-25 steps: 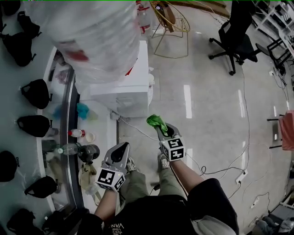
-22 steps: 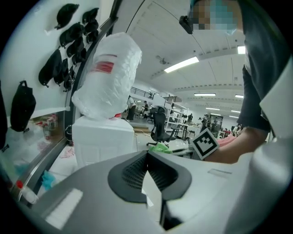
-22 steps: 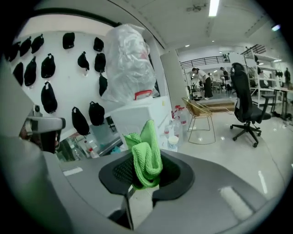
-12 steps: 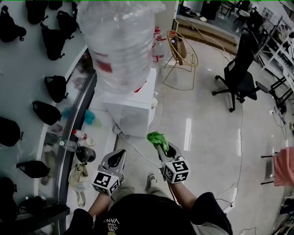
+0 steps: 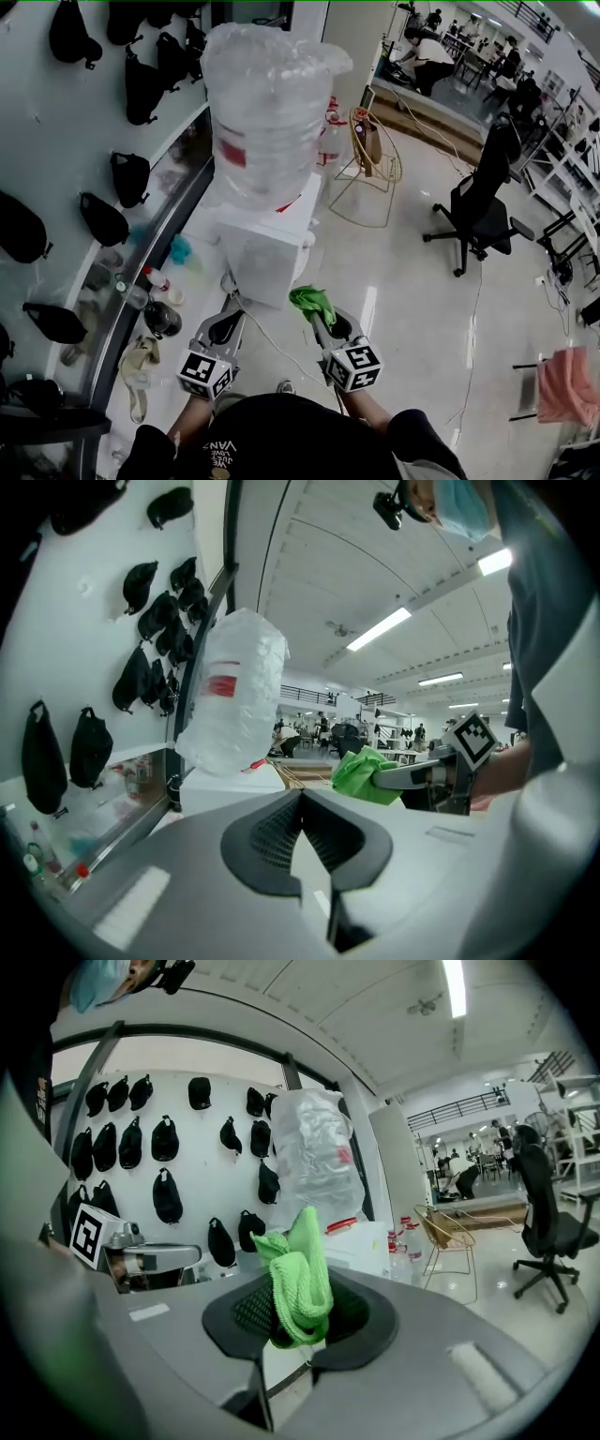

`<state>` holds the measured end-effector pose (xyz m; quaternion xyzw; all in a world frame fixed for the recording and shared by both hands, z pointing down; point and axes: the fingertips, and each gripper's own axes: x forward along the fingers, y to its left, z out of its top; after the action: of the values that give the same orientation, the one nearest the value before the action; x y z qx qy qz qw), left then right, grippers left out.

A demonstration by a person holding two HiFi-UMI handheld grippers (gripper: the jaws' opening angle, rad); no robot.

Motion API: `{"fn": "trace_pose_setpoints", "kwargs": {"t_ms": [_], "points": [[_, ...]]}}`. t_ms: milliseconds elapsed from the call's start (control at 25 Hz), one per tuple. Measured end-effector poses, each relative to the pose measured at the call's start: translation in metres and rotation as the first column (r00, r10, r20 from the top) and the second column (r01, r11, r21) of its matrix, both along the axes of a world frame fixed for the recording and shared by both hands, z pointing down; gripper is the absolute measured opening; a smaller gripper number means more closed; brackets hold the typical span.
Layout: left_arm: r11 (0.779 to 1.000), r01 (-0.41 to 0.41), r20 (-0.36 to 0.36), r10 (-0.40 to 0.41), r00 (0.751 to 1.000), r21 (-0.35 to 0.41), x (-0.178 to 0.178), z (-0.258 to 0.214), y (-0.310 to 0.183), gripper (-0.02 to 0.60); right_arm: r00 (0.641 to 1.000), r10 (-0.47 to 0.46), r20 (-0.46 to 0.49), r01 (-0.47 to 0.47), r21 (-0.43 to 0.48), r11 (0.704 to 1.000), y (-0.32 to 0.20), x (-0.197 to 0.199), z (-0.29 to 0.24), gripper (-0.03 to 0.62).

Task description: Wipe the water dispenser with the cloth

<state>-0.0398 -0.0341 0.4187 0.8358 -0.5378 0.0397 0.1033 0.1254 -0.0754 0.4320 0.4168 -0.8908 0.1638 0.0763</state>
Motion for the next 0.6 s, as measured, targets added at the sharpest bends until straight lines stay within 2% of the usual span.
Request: {"fn": "trace_pose_setpoints", "kwargs": {"t_ms": [320, 600], "points": [[0.998, 0.059, 0.018, -0.059, 0.998, 0.032, -0.006, -0.013, 0.006, 0.002, 0.998, -0.068, -0.013, 0.068, 0.017, 0.998, 0.009, -0.001, -0.007, 0.092], [0.997, 0.069, 0.034, -0.070, 0.997, 0.043, 0.002, -0.019, 0.006, 0.002, 0.994, -0.104, -0.016, 0.104, 0.019, 0.994, 0.011, 0.003, -0.012, 0.091]]}}
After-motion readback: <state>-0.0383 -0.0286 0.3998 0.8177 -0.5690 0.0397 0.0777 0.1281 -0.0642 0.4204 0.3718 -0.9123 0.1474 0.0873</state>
